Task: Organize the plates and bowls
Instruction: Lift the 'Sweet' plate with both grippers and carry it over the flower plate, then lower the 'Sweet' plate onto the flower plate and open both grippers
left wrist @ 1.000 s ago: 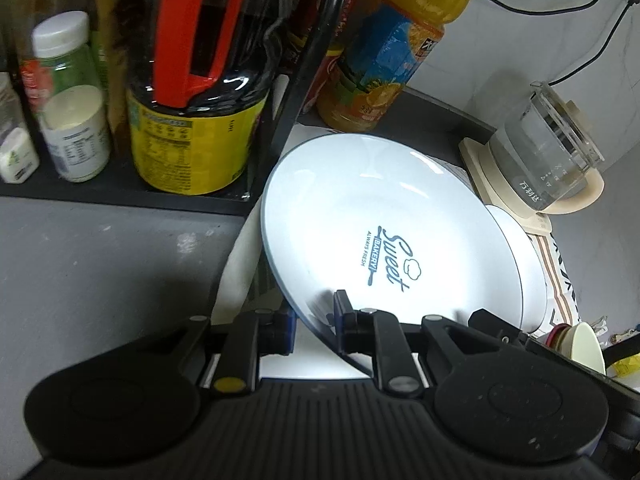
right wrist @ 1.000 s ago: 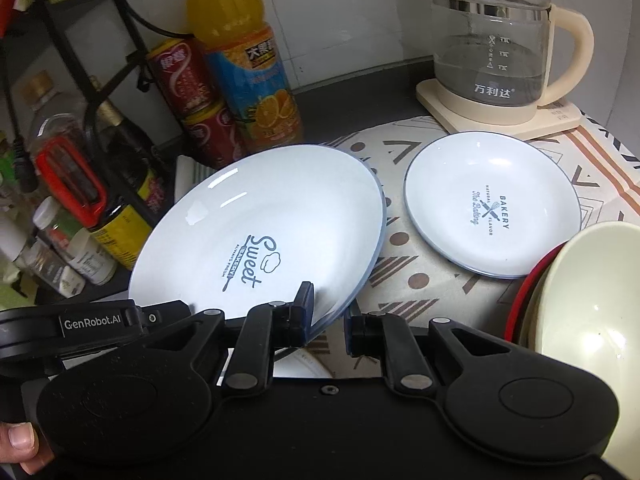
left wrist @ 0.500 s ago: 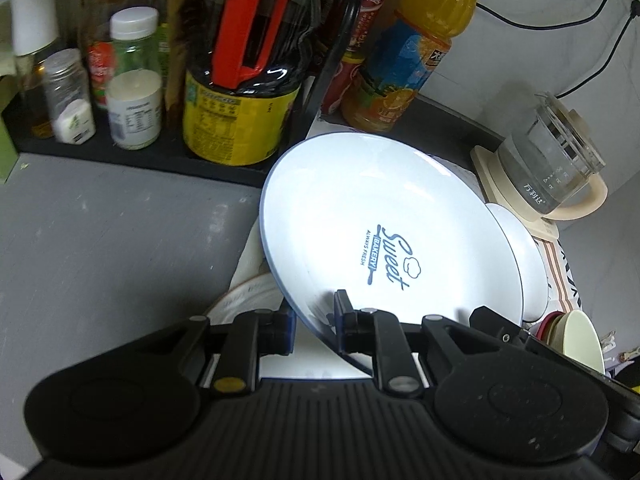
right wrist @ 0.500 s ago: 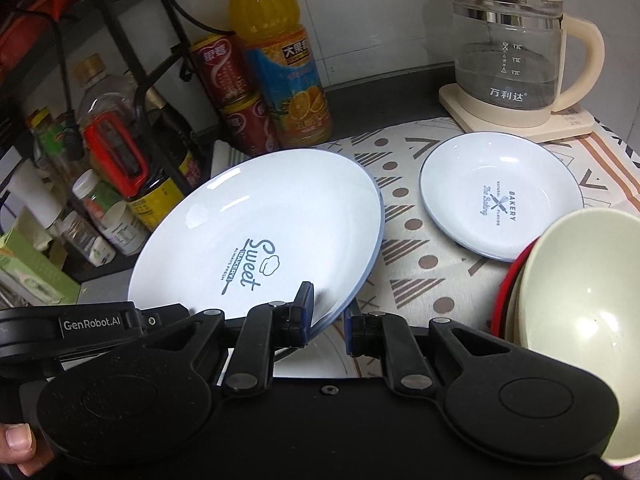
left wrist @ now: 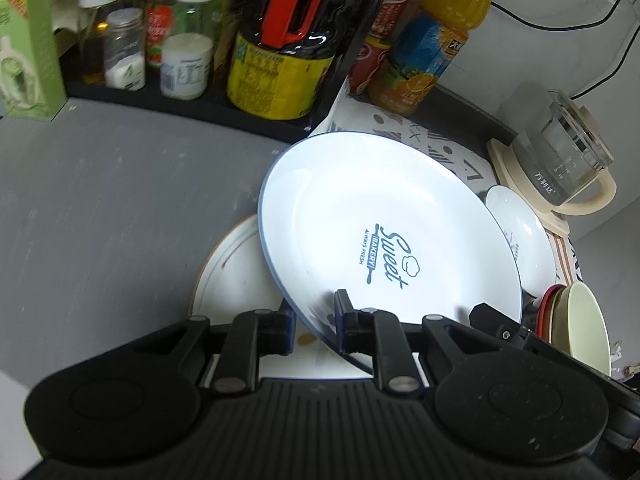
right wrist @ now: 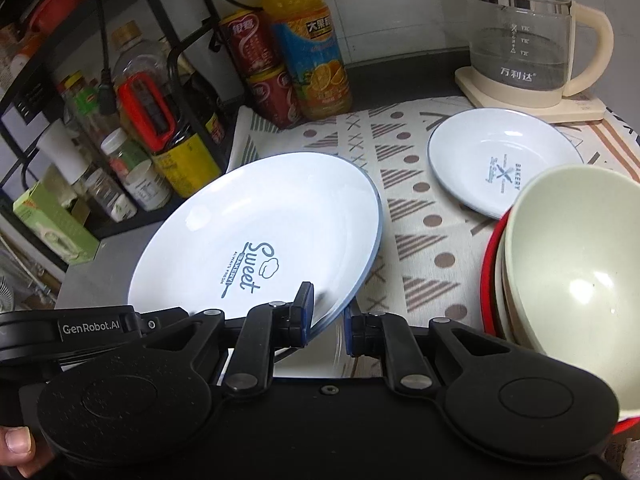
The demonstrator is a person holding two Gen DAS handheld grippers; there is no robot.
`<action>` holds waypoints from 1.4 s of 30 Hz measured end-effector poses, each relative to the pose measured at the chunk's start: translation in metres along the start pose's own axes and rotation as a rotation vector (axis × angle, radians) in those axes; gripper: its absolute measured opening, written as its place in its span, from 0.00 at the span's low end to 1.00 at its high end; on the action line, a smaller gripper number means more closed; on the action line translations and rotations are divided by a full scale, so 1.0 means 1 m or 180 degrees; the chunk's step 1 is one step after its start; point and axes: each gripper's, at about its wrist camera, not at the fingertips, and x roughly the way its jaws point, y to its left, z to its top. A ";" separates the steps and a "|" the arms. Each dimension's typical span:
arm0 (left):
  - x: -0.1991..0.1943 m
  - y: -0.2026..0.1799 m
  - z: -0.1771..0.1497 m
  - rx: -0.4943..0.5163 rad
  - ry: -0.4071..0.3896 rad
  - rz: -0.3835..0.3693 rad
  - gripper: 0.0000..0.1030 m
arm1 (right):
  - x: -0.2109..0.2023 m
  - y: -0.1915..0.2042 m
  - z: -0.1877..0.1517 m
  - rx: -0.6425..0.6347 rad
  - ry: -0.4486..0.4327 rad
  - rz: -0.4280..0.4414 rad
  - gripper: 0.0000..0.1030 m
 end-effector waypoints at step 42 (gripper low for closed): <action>-0.011 0.010 -0.043 -0.0087 0.0333 0.0326 0.26 | 0.002 0.005 -0.028 -0.0171 0.0160 0.0010 0.14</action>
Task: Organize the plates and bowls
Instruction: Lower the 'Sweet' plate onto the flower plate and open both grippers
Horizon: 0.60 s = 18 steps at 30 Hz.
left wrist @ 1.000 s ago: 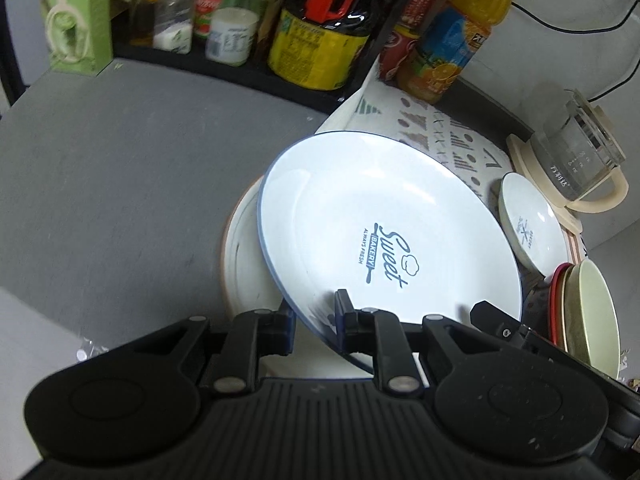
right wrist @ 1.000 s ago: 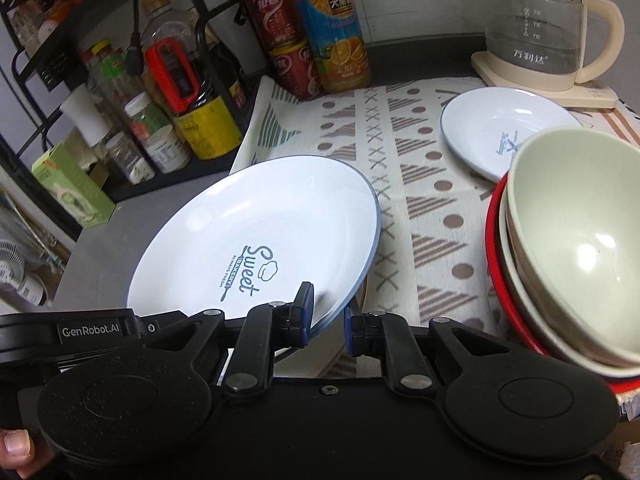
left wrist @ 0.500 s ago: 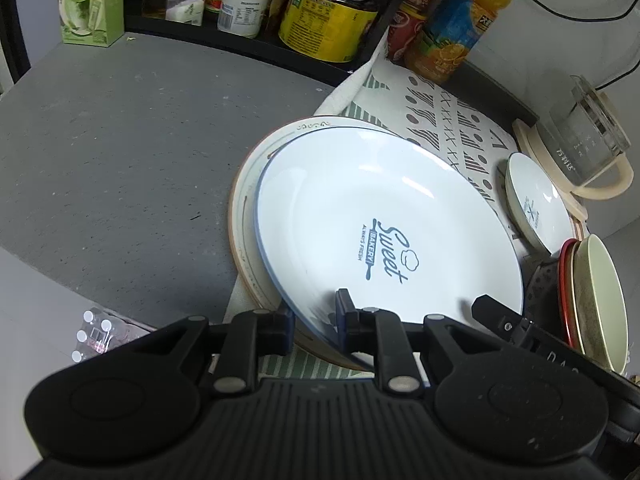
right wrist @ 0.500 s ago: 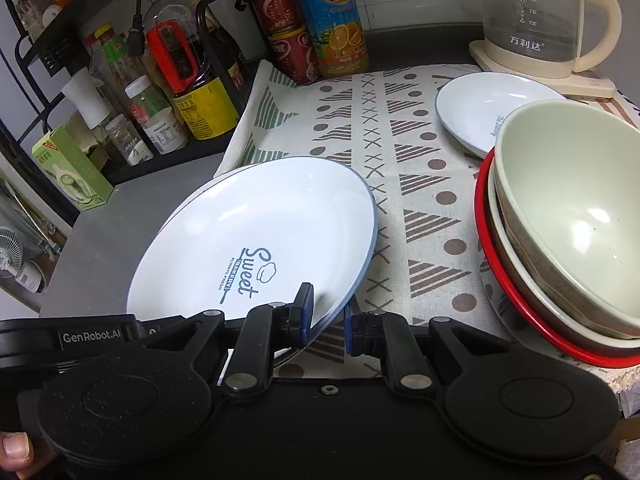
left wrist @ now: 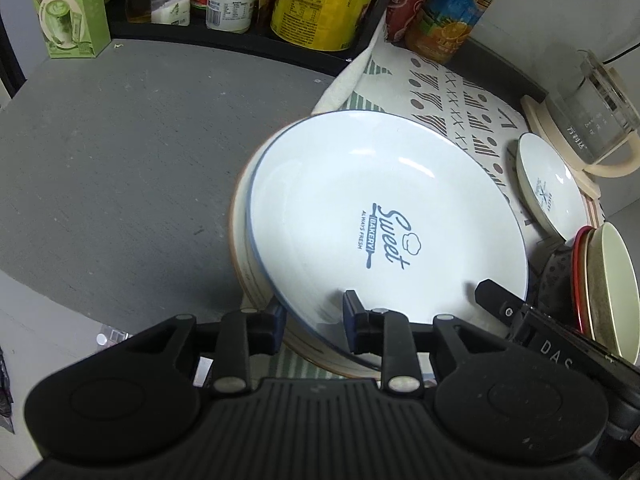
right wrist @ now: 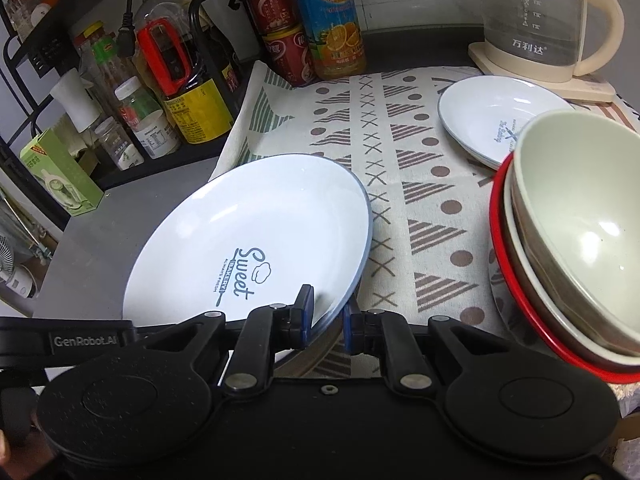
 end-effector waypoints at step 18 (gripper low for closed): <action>-0.015 0.024 0.007 -0.0083 -0.0146 0.0175 0.30 | 0.013 0.008 0.006 -0.0101 -0.0007 -0.0155 0.12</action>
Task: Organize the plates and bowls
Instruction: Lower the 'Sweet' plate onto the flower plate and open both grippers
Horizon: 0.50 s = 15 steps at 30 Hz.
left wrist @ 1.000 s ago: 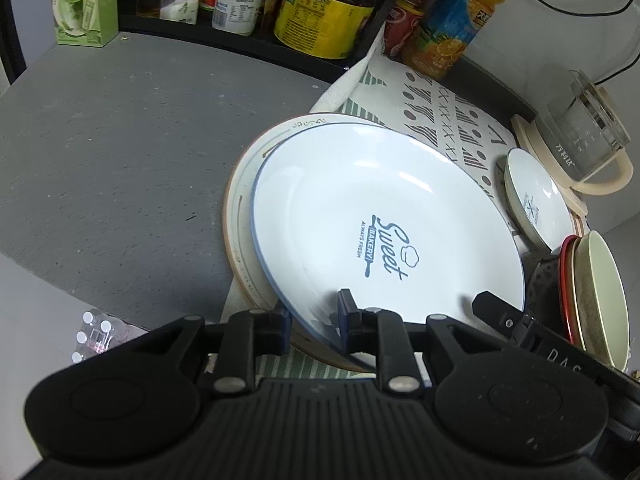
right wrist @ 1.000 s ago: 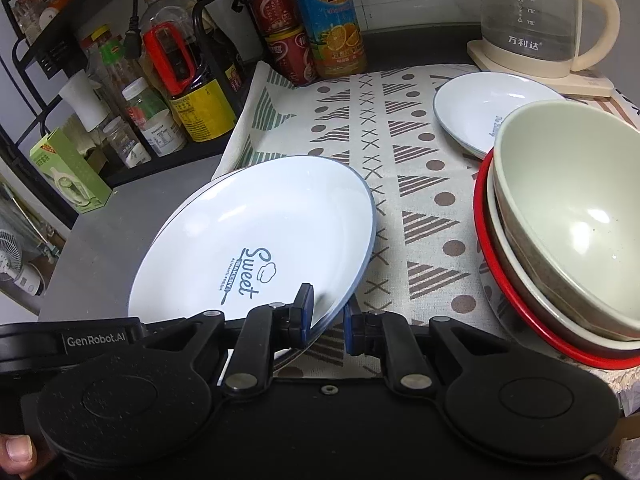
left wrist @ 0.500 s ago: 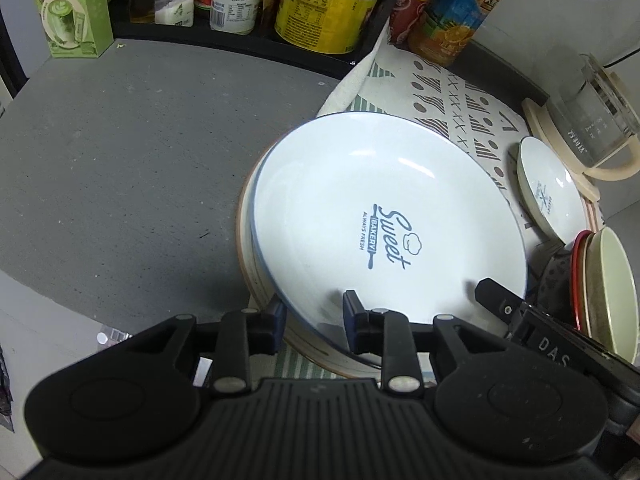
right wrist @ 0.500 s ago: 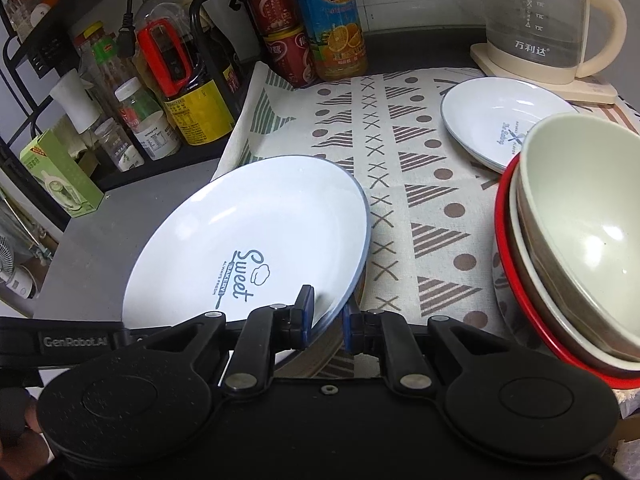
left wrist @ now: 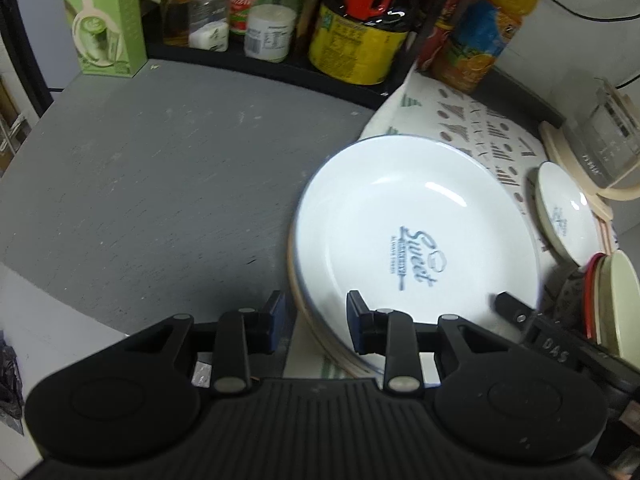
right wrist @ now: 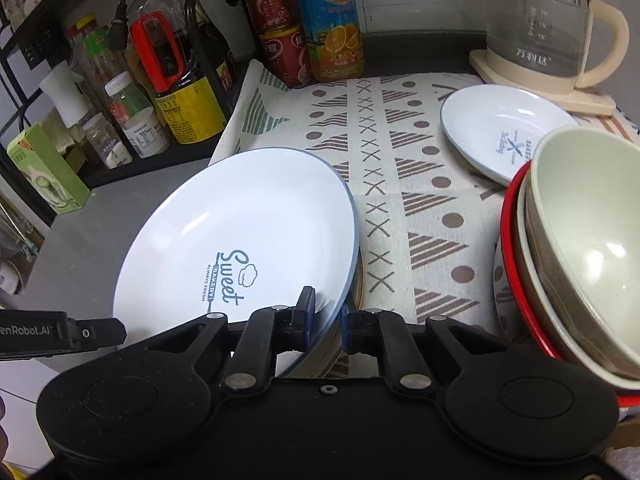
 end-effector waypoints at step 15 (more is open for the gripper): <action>0.020 -0.006 -0.005 -0.0034 0.0129 -0.0060 0.35 | -0.003 -0.009 -0.003 -0.0098 0.0066 -0.0172 0.14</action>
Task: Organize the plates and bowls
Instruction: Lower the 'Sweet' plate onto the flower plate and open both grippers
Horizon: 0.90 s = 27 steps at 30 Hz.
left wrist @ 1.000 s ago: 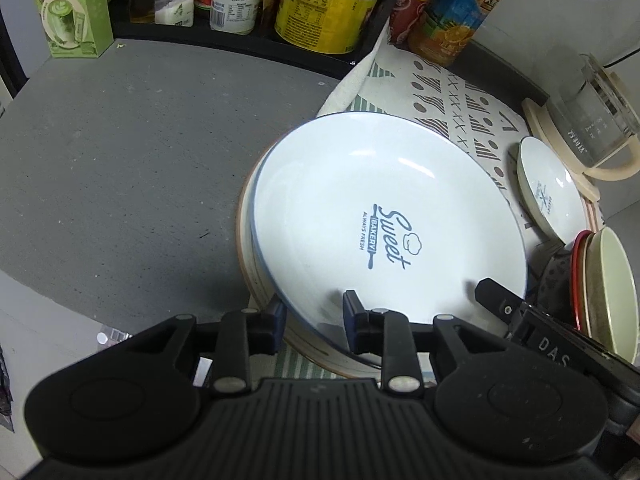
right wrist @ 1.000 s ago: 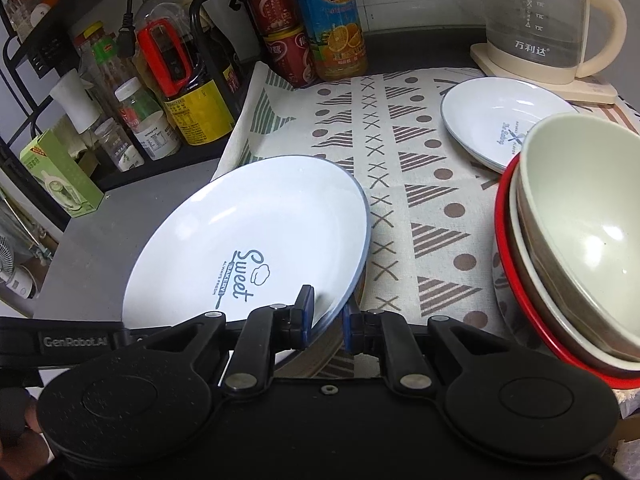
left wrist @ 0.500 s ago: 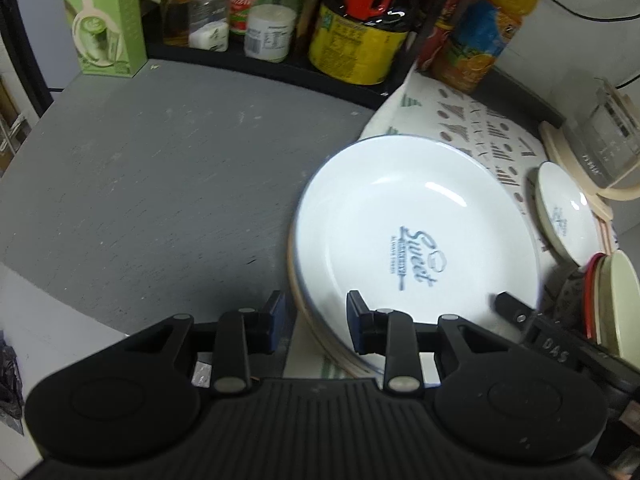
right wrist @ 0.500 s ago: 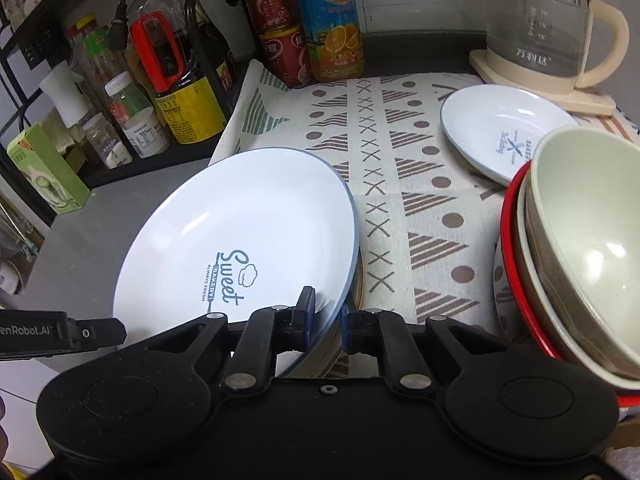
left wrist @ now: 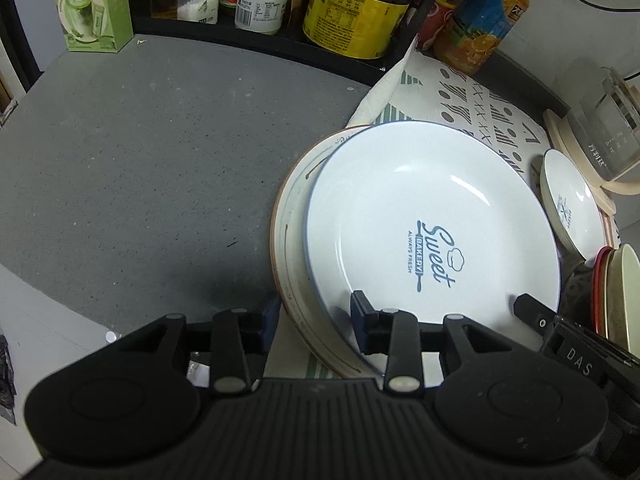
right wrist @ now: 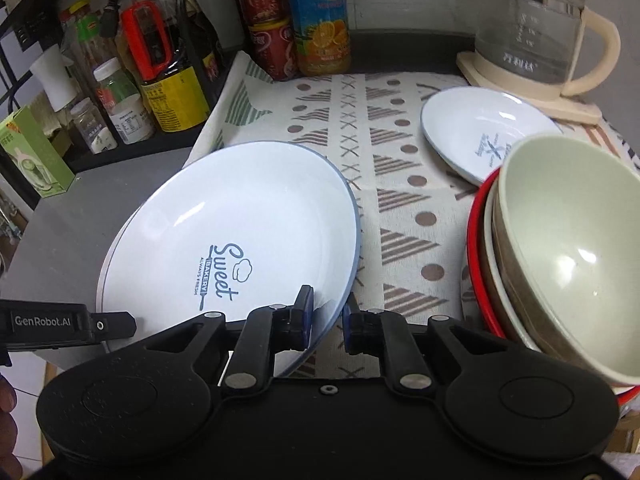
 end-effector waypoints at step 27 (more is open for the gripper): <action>-0.024 -0.007 0.008 -0.0087 -0.0212 0.0226 0.27 | -0.047 -0.026 0.008 0.0128 -0.0366 0.0392 0.48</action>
